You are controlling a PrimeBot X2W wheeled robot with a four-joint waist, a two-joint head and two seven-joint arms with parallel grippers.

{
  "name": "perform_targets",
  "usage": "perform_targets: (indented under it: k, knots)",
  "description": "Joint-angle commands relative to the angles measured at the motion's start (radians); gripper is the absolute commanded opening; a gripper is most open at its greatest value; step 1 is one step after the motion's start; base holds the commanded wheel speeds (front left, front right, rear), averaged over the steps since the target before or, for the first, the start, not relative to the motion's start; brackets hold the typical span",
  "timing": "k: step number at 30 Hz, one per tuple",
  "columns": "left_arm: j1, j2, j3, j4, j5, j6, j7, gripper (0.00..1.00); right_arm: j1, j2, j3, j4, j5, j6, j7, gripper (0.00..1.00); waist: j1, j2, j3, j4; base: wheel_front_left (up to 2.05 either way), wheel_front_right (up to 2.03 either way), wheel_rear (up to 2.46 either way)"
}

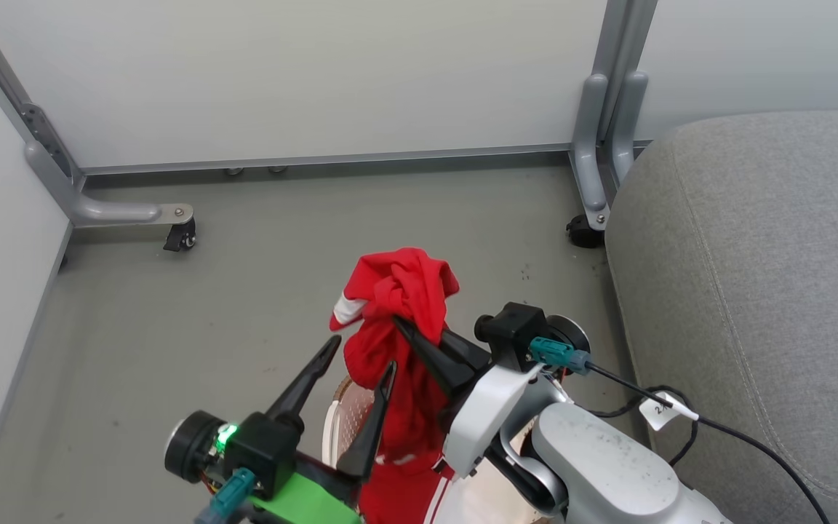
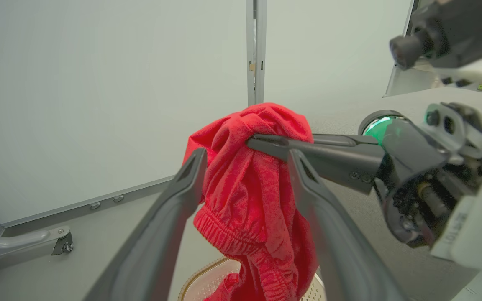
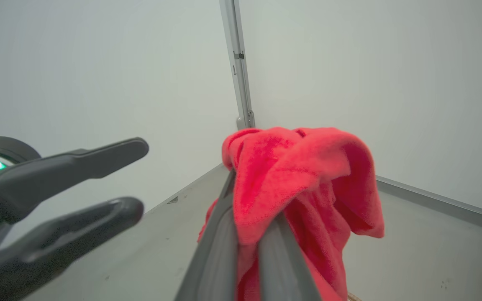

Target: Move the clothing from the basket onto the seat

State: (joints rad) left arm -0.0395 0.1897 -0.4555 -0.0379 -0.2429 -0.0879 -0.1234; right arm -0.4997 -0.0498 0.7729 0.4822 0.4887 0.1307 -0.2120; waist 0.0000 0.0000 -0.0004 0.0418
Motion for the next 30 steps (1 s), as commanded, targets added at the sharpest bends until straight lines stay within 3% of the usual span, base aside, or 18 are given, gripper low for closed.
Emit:
perform_targets:
  k: [1,18,22,30]
  knots:
    - [0.022,0.009,-0.008,-0.004,-0.004,-0.005,0.009,1.00,-0.002,-0.001,-0.002,0.007,-0.007,0.000,-0.007,0.00,0.0000,0.0000,0.000,0.000,0.00,0.00,0.00]
    - [0.039,0.033,-0.055,0.021,-0.004,-0.004,0.037,1.00,0.000,-0.002,-0.035,0.061,-0.022,0.000,-0.021,0.00,0.0000,0.0000,0.023,-0.030,0.00,0.00,0.00]
    - [0.024,0.040,-0.054,0.021,-0.002,0.000,0.038,1.00,-0.014,-0.002,-0.052,0.065,-0.028,0.000,-0.028,0.00,0.0000,0.0000,0.042,-0.079,0.00,0.00,0.00]
    - [-0.001,0.051,-0.058,0.009,0.005,0.006,0.042,1.00,-0.033,-0.003,-0.107,0.069,-0.047,0.000,-0.038,0.00,0.0000,0.0000,0.081,-0.239,0.00,0.00,0.00]
